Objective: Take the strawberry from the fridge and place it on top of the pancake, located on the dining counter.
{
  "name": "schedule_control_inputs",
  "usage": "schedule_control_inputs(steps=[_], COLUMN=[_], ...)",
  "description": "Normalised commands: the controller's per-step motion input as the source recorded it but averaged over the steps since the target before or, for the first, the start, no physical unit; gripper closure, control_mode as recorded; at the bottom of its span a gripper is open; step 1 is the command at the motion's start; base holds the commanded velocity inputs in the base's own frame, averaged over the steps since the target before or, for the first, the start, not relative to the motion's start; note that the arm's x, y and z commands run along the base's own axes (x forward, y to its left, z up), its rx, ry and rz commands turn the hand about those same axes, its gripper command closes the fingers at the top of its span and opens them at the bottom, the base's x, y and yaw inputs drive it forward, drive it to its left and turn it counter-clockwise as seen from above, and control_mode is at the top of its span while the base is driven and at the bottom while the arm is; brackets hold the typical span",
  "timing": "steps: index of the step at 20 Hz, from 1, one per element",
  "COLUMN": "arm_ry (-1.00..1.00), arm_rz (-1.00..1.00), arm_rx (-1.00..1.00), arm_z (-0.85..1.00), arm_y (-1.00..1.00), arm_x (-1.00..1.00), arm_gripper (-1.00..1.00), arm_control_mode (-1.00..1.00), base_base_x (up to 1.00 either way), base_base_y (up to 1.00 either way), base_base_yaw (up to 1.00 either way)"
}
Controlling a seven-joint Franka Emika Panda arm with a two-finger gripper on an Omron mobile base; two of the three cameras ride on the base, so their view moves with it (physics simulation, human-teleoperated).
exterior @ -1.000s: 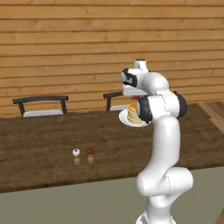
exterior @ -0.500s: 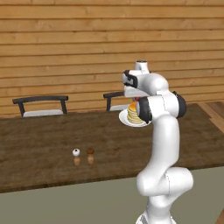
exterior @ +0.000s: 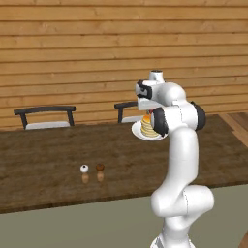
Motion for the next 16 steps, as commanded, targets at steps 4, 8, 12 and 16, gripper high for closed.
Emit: schedule_control_inputs(steps=[4, 8, 12, 16], arm_ry=[-0.02, -0.05, -0.03, -0.02], arm_rz=[0.0, 0.0, 0.0, 0.0], arm_rx=[0.0, 0.0, 0.0, 0.0], arm_z=[0.0, 0.0, 0.0, -0.04], arm_y=[0.0, 0.01, 0.0, 0.05], arm_x=[0.0, 0.0, -0.12, -0.2], arm_gripper=[1.0, 1.0, 1.0, 1.0], arm_control_mode=[-1.0, -1.0, -1.0, -1.0], base_base_x=[0.0, 0.0, 0.0, 0.0], base_base_y=[0.0, 0.0, 0.0, 0.0], base_base_yaw=[0.0, 0.0, 0.0, 0.0])
